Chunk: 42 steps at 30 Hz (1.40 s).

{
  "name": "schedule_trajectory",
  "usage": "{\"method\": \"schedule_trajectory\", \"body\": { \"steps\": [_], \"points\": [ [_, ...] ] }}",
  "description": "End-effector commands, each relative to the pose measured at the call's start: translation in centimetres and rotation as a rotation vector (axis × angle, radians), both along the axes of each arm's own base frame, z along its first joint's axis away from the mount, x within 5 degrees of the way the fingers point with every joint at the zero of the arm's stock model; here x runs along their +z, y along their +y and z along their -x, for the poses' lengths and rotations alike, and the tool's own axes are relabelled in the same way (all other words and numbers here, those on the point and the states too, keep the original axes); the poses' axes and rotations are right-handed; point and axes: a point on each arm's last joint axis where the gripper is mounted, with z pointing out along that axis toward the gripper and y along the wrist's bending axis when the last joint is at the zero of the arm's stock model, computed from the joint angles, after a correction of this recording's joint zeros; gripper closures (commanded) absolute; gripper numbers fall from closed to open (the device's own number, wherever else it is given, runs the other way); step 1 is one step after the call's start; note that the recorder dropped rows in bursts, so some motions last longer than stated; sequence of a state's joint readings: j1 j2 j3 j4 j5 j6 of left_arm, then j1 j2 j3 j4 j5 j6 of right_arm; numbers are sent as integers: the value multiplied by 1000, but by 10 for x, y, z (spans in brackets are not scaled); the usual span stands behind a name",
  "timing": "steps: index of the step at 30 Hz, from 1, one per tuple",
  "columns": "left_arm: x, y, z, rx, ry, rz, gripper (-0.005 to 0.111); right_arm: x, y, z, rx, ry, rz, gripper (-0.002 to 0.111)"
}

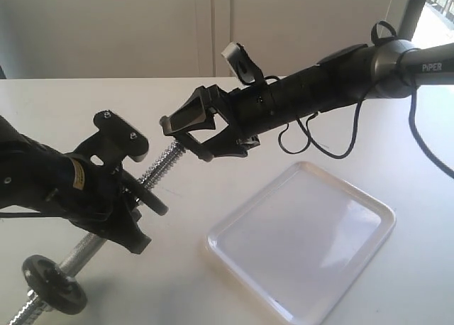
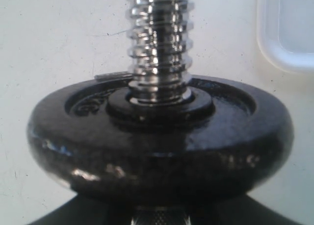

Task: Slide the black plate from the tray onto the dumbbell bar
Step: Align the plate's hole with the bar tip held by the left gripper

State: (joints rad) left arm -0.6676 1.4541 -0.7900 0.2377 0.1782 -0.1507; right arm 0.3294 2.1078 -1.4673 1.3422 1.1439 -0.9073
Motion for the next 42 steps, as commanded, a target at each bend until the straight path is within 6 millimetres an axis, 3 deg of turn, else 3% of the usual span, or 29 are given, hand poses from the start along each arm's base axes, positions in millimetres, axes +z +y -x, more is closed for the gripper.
{"method": "schedule_trajectory", "body": {
  "steps": [1, 30, 42],
  "points": [
    [28, -8, -5, -24, -152, 126, 107, 19, 13, 11, 60, 16, -96, 108],
    [29, -9, -6, 9, -144, 164, 107, 22, 21, 14, 39, 82, -123, 108],
    [47, -4, 0, 8, -193, 204, 107, 25, 22, 12, 13, 96, -167, 108]
  ]
}}
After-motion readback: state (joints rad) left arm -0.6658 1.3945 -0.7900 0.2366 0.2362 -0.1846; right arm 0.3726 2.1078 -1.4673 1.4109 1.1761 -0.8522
